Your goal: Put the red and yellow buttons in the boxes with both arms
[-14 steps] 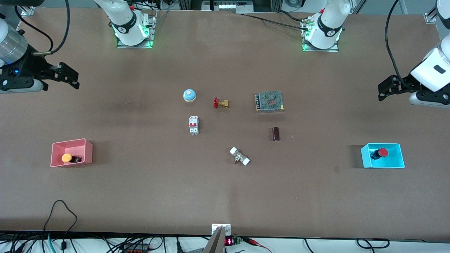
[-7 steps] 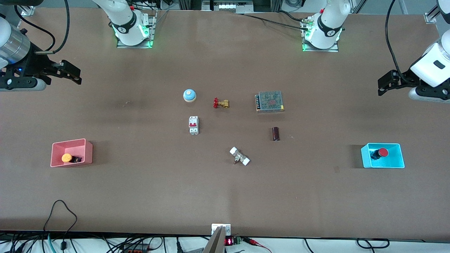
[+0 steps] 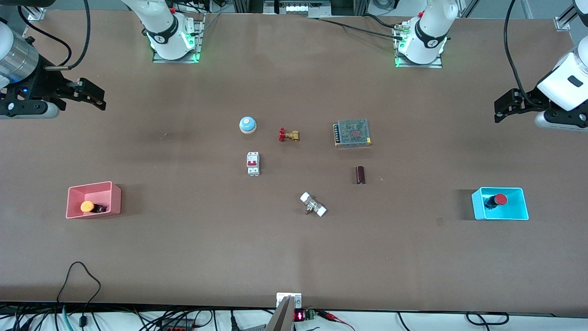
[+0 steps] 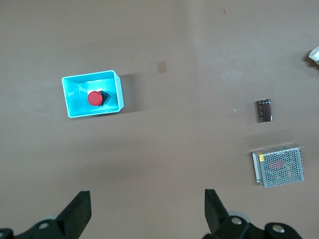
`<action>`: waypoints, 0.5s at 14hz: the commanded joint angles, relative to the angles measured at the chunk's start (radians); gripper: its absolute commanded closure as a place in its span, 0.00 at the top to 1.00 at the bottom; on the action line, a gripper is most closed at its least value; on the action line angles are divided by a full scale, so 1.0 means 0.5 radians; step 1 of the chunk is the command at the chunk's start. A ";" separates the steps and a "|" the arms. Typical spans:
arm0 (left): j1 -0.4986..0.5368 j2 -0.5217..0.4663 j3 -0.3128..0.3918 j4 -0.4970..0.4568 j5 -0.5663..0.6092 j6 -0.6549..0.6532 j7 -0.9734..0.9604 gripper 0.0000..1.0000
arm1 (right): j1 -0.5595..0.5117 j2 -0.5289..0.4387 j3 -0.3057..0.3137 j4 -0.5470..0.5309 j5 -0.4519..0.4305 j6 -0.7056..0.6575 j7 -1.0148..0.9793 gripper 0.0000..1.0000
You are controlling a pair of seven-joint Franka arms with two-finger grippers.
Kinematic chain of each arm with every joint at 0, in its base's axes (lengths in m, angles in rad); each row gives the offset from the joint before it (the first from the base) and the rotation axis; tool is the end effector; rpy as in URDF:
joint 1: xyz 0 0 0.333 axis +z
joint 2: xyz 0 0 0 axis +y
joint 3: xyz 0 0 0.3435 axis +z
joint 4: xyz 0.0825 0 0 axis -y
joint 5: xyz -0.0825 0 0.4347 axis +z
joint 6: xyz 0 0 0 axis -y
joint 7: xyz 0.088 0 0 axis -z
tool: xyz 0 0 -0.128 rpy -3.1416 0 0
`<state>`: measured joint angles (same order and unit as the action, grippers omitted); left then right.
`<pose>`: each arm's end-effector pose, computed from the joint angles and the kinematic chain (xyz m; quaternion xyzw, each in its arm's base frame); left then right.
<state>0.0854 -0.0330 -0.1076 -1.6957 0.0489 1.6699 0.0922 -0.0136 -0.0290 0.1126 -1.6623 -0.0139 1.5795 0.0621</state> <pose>0.6005 -0.0084 0.5940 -0.9979 0.0595 -0.0026 0.0262 0.5897 0.0576 0.6013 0.9994 0.0186 -0.0262 0.0107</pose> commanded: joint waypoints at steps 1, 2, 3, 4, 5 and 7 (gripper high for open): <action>0.016 -0.026 -0.015 0.010 -0.040 -0.036 -0.009 1.00 | -0.025 0.003 0.039 0.036 0.012 -0.024 0.008 1.00; 0.016 -0.026 -0.015 0.010 -0.040 -0.036 -0.009 1.00 | -0.031 0.006 0.026 0.036 0.022 -0.024 0.011 1.00; 0.016 -0.026 -0.015 0.010 -0.040 -0.036 -0.009 1.00 | -0.025 0.006 0.026 0.036 0.022 -0.021 0.020 1.00; 0.016 -0.026 -0.015 0.010 -0.040 -0.036 -0.009 1.00 | -0.025 0.006 0.026 0.036 0.022 -0.021 0.014 1.00; 0.016 -0.023 -0.015 0.010 -0.040 -0.036 -0.009 1.00 | -0.022 0.006 0.026 0.036 0.022 -0.024 0.011 1.00; 0.019 -0.026 -0.015 0.010 -0.040 -0.039 -0.009 1.00 | -0.022 0.006 0.026 0.036 0.025 -0.024 0.002 1.00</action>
<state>0.0854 -0.0330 -0.1077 -1.6957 0.0487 1.6697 0.0911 -0.0163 -0.0290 0.1203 -1.6610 -0.0139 1.5797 0.0622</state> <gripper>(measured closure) 0.000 0.000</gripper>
